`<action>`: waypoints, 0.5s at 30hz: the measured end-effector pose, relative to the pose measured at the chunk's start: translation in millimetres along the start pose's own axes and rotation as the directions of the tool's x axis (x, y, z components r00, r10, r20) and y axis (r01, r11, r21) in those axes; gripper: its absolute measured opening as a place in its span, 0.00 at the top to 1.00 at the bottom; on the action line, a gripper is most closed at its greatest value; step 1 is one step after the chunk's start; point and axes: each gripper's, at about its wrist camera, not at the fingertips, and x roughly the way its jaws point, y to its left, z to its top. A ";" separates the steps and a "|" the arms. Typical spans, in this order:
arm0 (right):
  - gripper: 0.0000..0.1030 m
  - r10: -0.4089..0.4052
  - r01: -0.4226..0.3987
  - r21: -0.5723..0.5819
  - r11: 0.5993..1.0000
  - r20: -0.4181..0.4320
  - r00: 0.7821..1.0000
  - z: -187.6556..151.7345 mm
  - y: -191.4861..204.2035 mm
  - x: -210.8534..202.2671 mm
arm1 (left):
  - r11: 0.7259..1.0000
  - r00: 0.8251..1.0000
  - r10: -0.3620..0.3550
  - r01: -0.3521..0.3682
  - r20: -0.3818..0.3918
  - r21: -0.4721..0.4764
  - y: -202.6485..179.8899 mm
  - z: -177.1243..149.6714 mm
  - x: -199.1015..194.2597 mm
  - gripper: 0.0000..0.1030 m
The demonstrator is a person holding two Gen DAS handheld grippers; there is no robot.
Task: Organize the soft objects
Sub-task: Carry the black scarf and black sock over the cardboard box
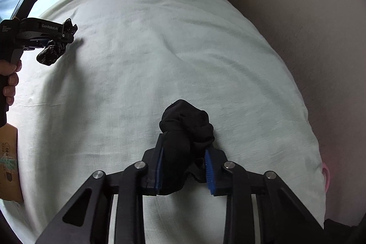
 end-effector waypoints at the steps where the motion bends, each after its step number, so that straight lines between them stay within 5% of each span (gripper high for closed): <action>1: 0.73 0.002 -0.002 0.002 1.000 0.005 1.000 0.9 -0.4 -3.0 | 1.000 1.000 -0.002 0.002 0.006 -0.004 0.2 -1.0 -5.4 0.67; 15: 0.74 0.020 -0.020 -0.002 1.000 0.150 0.988 29.1 1.2 -101.3 | 0.999 0.992 -0.024 0.021 0.126 0.027 -13.0 -1.8 -131.8 0.67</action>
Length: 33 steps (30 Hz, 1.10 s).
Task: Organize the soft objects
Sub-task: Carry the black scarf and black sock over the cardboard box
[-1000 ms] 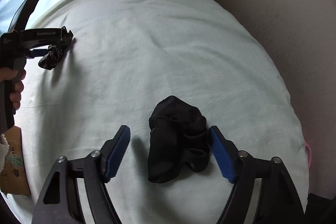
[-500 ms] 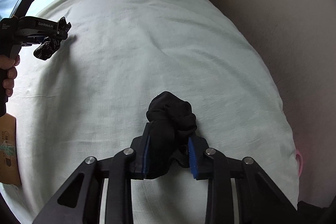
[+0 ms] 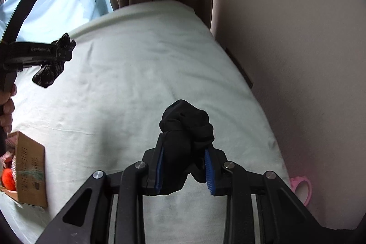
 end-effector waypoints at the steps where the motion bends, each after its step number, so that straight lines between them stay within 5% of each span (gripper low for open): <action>1: 0.74 0.003 -0.003 0.000 1.000 0.014 1.000 4.6 1.7 -9.3 | 1.000 1.000 0.000 0.000 0.013 0.003 0.9 2.8 -12.8 0.67; 16: 0.74 0.078 -0.069 -0.057 0.996 0.187 0.979 40.5 53.2 -178.7 | 0.996 0.982 0.045 -0.029 0.183 -0.088 41.7 -40.8 -224.4 0.67; 25: 0.74 0.184 -0.150 -0.156 0.976 0.230 0.956 37.1 133.8 -252.3 | 0.979 0.976 0.091 -0.052 0.196 -0.195 116.2 -105.4 -316.1 0.67; 33: 0.74 0.278 -0.226 -0.239 0.944 0.214 0.936 26.6 225.8 -270.8 | 0.960 0.970 0.159 -0.109 0.185 -0.256 191.1 -158.5 -364.1 0.67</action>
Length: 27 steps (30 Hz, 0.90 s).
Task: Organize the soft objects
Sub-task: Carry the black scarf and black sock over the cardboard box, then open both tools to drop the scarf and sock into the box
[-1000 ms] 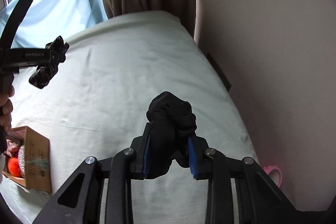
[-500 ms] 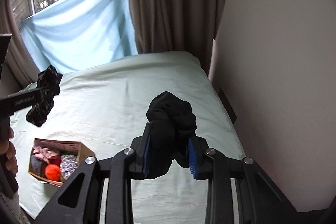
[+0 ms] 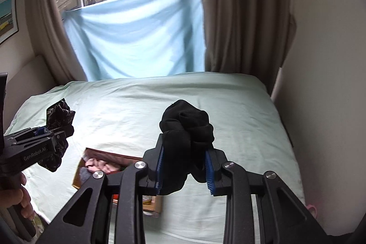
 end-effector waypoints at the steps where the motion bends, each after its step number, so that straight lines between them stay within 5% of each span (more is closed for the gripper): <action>1: 0.74 0.011 -0.011 -0.004 1.000 -0.003 1.000 0.5 10.3 2.7 | 1.000 1.000 0.006 -0.006 -0.004 -0.005 9.8 -2.3 1.1 0.67; 15: 0.74 0.014 -0.012 0.020 1.000 -0.123 0.992 -17.8 117.1 55.2 | 0.999 0.993 -0.029 0.027 -0.117 -0.017 125.1 -10.8 31.8 0.67; 27: 0.74 0.000 0.045 0.123 0.991 -0.348 0.938 -55.0 137.7 132.4 | 0.991 0.946 -0.117 0.131 -0.302 0.029 134.3 -34.3 116.3 0.67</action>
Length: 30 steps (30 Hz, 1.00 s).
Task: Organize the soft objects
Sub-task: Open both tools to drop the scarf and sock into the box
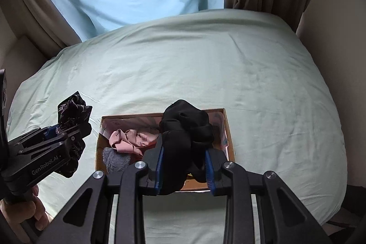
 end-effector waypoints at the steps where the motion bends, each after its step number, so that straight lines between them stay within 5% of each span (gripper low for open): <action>1: 0.74 -0.003 0.003 0.006 1.000 -0.014 1.000 -0.1 -1.2 6.6 | 1.000 1.000 -0.005 0.005 -0.020 -0.001 -0.6 0.4 9.0 0.67; 23: 0.74 -0.003 0.044 0.152 0.987 -0.258 0.966 18.5 -47.8 133.0 | 0.995 0.943 -0.076 0.094 -0.325 0.042 -42.4 -7.2 157.2 0.67; 25: 0.73 0.010 0.038 0.167 0.985 -0.273 0.962 19.3 -50.1 138.8 | 0.994 0.935 -0.083 0.102 -0.344 0.037 -45.2 -6.6 161.7 0.58; 27: 0.66 0.018 0.035 0.176 0.984 -0.291 0.956 19.8 -50.5 143.8 | 0.993 0.930 -0.091 0.113 -0.356 0.040 -48.5 -5.3 164.2 0.12; 30: 0.23 0.025 0.037 0.205 0.978 -0.290 0.957 20.2 -55.1 145.8 | 0.991 0.931 -0.097 0.124 -0.353 0.054 -51.5 -3.2 161.0 0.00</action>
